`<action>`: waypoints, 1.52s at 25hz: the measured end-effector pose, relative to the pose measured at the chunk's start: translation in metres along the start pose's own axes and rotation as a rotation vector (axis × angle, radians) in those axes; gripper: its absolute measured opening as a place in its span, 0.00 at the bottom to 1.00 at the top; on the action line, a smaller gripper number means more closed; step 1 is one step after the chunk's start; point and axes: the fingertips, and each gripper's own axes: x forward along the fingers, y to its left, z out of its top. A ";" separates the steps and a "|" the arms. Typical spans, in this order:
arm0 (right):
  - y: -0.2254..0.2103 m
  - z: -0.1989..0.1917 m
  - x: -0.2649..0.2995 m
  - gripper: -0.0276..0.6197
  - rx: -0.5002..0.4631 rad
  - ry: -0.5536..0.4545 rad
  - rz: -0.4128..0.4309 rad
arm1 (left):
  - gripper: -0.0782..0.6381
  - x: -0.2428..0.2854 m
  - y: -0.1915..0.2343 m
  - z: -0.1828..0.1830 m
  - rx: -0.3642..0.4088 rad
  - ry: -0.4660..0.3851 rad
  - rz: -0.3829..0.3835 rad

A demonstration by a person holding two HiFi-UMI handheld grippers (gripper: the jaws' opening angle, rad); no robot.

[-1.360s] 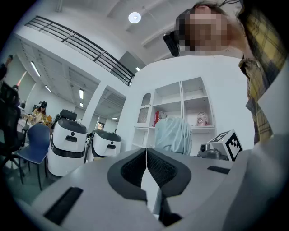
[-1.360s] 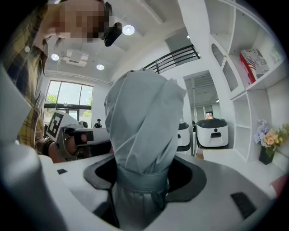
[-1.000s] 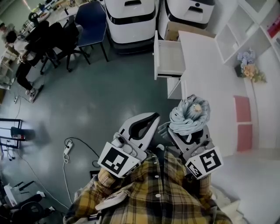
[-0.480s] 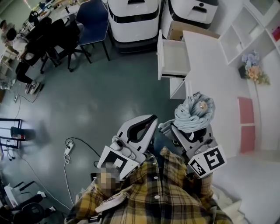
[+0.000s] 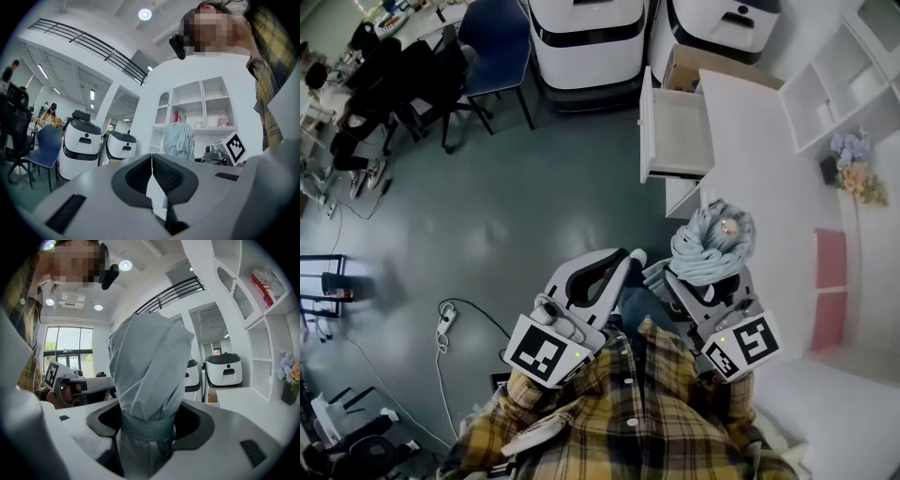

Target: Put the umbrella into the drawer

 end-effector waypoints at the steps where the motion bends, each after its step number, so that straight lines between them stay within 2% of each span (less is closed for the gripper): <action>1: -0.007 0.001 0.007 0.53 0.004 0.004 -0.001 | 0.14 0.006 0.007 0.000 -0.004 0.003 0.004; 11: -0.082 0.020 0.069 0.53 0.051 0.047 -0.011 | 0.14 0.092 0.066 0.022 -0.010 0.034 -0.003; 21: -0.151 0.049 0.105 0.53 0.071 0.034 -0.037 | 0.14 0.168 0.099 0.046 0.013 0.035 -0.035; 29: -0.190 0.063 0.119 0.53 0.084 0.039 -0.067 | 0.14 0.213 0.116 0.057 0.018 0.039 -0.057; 33: -0.202 0.058 0.121 0.53 0.110 0.055 -0.077 | 0.14 0.227 0.122 0.056 0.010 0.050 -0.054; 38: -0.211 0.042 0.129 0.53 0.135 0.073 -0.092 | 0.14 0.240 0.126 0.044 0.002 0.071 -0.084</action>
